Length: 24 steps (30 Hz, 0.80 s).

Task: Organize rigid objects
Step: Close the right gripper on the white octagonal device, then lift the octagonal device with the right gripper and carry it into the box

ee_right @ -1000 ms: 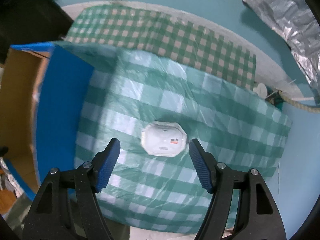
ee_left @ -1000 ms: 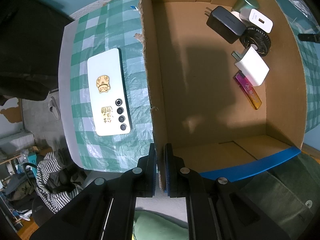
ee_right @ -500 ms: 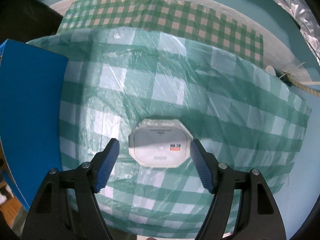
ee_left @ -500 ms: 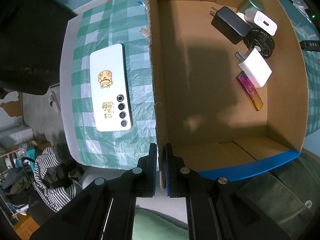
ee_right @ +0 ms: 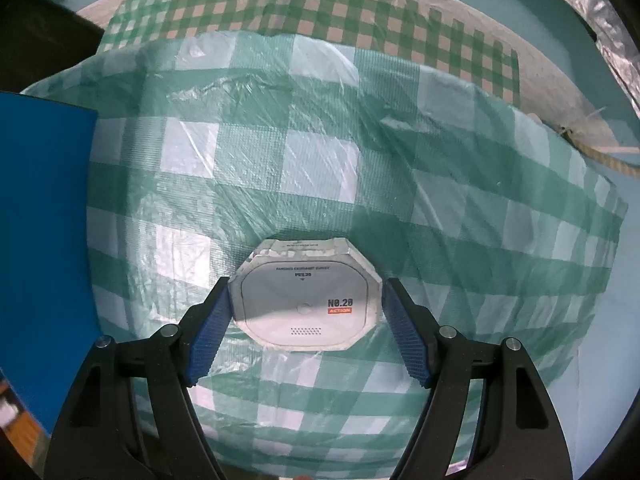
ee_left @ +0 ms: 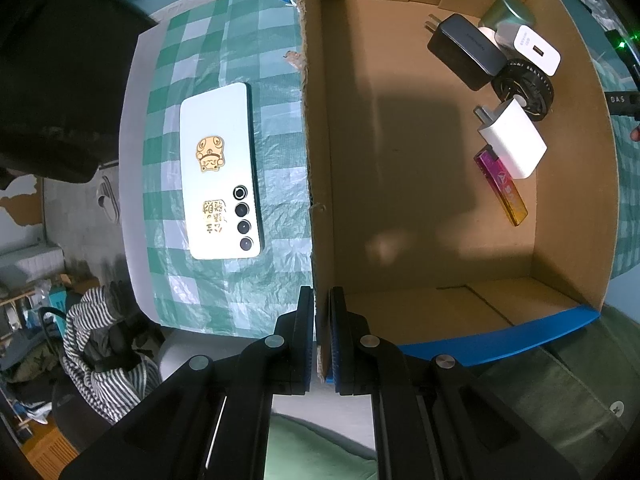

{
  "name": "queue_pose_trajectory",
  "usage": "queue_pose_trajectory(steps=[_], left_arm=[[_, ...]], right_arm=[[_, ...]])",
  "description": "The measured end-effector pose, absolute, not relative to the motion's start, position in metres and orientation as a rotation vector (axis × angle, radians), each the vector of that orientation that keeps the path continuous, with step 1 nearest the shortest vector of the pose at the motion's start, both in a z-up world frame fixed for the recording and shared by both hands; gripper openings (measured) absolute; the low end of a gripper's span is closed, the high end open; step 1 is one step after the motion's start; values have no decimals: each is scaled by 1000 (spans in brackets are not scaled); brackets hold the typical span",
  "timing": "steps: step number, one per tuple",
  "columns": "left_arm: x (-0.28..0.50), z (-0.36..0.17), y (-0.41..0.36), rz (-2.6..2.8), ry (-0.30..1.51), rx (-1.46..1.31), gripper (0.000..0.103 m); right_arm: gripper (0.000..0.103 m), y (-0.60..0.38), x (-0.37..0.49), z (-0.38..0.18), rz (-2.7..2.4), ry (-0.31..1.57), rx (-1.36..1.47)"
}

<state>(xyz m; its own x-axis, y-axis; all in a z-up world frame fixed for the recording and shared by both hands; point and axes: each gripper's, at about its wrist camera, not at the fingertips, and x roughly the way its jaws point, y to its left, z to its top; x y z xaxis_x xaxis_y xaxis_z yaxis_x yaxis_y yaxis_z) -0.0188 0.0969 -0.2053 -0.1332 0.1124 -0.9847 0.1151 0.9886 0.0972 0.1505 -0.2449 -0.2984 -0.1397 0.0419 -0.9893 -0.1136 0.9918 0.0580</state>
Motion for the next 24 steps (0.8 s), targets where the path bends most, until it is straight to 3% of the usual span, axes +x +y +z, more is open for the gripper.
queue_pose_trajectory(steps=[15,24], left_arm=[[-20,-205,96,-11,1706,178,8],[-20,-204,94,-21,1702,188,8]], right_arm=[[70,-240,147,-297,142,1700,-103],[70,-228,137,-263,179,1673,-133]])
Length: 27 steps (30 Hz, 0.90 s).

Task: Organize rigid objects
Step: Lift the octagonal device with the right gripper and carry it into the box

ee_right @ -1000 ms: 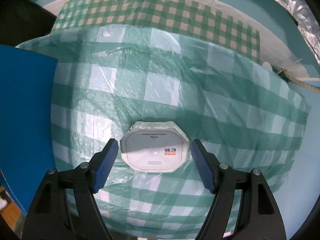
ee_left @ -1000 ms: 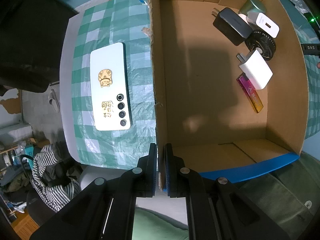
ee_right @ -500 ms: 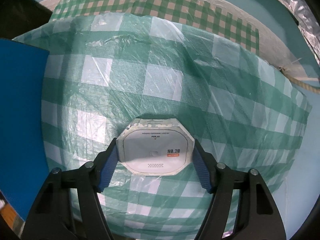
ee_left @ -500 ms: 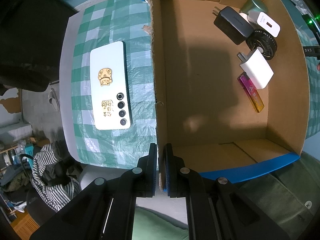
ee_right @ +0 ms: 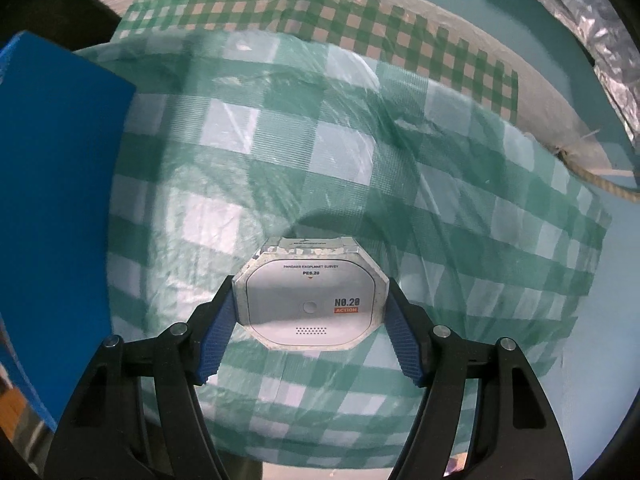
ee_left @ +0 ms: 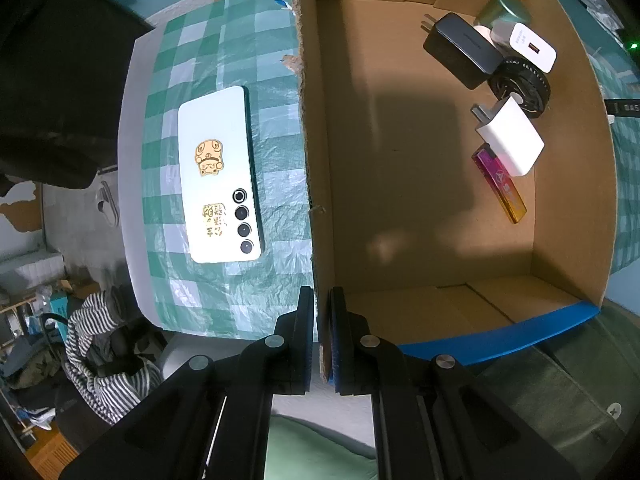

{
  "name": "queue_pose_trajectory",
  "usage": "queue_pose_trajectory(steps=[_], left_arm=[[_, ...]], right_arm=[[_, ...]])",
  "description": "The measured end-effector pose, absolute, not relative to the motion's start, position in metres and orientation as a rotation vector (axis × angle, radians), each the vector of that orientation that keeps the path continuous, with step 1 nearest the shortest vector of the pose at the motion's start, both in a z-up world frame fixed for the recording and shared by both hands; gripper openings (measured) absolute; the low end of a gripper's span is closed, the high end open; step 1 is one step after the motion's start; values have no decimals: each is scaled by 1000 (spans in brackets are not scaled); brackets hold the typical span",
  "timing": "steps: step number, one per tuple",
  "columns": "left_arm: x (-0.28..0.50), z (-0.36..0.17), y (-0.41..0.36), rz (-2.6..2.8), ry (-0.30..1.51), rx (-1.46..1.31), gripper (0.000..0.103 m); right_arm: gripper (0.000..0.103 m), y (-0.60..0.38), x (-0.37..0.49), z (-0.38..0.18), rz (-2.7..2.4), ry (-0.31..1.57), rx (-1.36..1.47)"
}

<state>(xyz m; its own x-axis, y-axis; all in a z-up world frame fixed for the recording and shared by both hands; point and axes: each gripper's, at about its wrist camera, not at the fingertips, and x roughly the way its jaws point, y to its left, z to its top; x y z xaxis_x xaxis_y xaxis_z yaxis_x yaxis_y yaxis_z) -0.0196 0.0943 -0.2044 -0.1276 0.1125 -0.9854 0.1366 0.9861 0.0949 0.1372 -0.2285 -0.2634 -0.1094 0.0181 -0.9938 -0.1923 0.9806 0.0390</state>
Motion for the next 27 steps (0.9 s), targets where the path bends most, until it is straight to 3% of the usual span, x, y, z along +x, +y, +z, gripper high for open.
queue_pose_trajectory(steps=[27], left_arm=[[-19,-201,94,-53,1685,206,8]], right_arm=[[70,-128,111,-136,448,1476,-303]])
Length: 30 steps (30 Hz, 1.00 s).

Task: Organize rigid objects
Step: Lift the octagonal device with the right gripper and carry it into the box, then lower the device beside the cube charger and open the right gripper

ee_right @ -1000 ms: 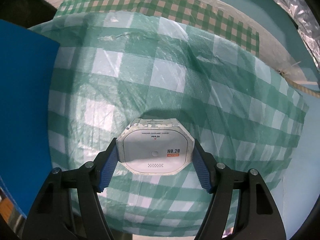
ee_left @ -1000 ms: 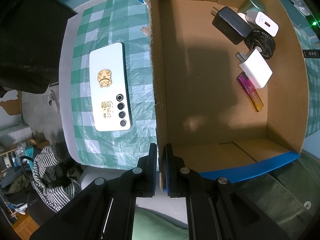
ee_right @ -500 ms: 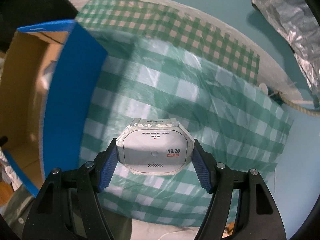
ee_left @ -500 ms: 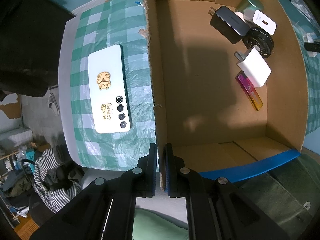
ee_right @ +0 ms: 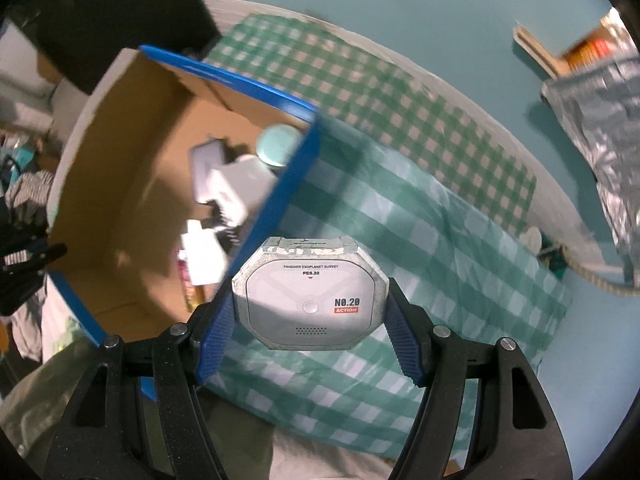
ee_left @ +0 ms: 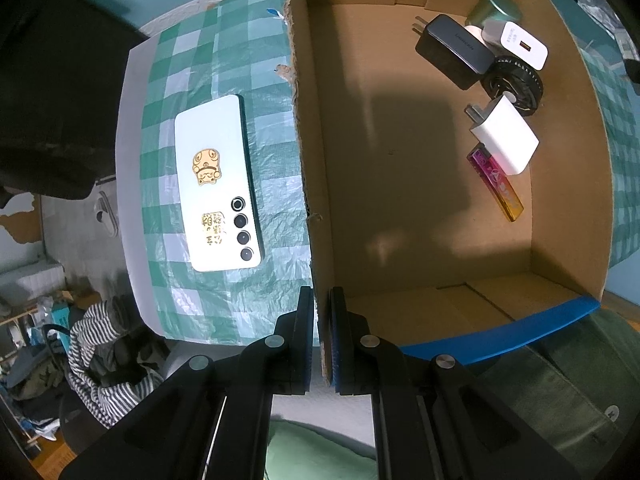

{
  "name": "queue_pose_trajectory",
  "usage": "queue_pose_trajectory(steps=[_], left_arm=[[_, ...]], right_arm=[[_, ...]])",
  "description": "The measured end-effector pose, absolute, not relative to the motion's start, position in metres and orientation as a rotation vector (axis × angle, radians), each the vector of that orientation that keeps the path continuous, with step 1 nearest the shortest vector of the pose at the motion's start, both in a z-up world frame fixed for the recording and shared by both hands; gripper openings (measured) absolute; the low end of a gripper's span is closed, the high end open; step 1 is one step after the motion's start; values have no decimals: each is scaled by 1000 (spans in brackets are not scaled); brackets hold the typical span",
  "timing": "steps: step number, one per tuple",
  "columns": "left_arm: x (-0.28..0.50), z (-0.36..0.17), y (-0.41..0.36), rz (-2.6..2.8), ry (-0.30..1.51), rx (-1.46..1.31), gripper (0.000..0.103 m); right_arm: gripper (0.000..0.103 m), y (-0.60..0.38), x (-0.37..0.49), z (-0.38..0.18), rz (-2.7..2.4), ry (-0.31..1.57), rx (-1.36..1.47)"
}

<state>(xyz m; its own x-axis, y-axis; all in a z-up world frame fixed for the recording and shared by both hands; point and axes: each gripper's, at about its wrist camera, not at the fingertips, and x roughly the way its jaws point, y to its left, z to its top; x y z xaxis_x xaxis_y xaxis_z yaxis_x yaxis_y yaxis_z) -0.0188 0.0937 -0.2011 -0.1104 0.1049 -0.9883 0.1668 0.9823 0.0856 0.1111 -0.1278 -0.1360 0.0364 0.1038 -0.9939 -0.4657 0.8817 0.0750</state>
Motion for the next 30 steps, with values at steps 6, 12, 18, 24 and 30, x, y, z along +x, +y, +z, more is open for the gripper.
queue_pose_trajectory(steps=[6,12,18,24,30], left_arm=[[-19,-201,94,-59,1684,206,8],[-19,-201,94,-59,1683,204,8],[-19,-201,95,-61,1681,198,8],[-19,-202,95,-59,1681,195,8],[-20,-202,94,-59,1682,195,8]], right_arm=[[70,-89,102,-130,529,1455,-359],[70,-57,95,-139,572,1451,-435],[70,-36,88,-162,594,1482,-514],[70,-26,83,-186,602,1511,-596],[70,-24,81,-200,605,1523,-632]])
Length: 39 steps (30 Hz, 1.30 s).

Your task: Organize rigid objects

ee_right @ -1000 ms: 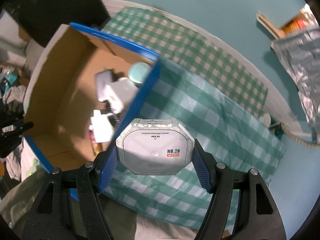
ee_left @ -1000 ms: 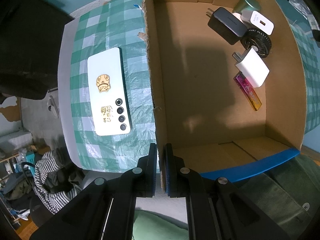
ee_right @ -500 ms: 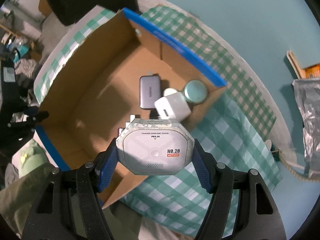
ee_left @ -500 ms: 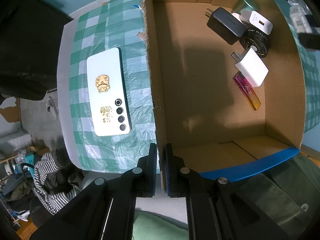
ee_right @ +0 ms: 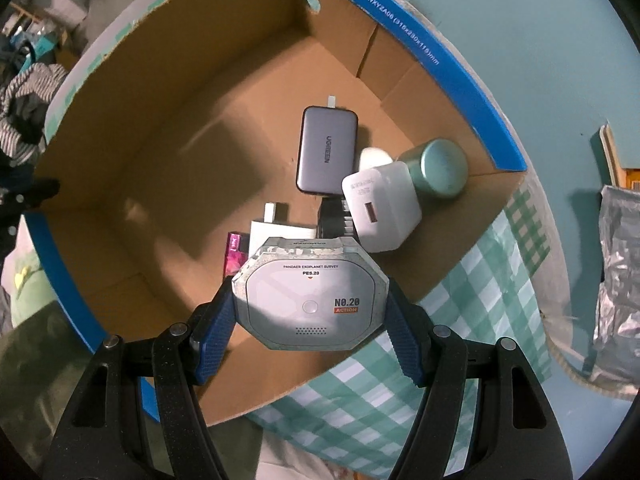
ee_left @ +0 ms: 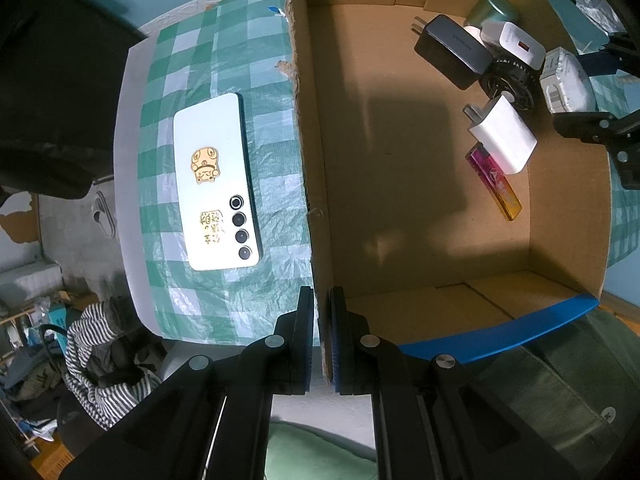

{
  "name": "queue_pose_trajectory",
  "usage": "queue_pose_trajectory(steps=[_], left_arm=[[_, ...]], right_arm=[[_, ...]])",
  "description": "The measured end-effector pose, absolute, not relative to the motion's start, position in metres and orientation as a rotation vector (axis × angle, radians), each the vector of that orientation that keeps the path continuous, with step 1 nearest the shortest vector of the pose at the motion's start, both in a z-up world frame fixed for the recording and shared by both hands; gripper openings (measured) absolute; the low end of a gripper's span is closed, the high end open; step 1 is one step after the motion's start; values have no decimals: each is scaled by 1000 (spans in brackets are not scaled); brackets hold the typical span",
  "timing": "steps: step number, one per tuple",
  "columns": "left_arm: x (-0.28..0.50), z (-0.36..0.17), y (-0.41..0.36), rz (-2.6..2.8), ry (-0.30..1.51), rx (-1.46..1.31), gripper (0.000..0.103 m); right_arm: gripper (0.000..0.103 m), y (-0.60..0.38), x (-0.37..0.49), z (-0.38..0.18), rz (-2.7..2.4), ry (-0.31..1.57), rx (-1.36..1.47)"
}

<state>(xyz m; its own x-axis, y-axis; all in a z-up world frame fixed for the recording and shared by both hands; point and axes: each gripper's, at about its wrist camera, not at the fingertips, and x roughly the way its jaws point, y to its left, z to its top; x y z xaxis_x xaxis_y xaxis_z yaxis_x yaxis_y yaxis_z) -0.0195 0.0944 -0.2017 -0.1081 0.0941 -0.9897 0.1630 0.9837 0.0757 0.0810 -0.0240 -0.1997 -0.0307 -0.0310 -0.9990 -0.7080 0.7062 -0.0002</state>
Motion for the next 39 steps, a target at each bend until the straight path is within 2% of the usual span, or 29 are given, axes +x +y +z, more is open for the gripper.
queue_pose_trajectory(steps=[11,25,39], left_arm=[[-20,-201,94,-60,1682,198,8],[-17,-198,93,-68,1676,205,8],[11,-152,90,-30,1549,157,8]], right_arm=[[70,-27,85,-198,595,1506,-594],[71,-53,92,-166,503,1456,-387],[71,-123,83,-107,267,1320,-92]])
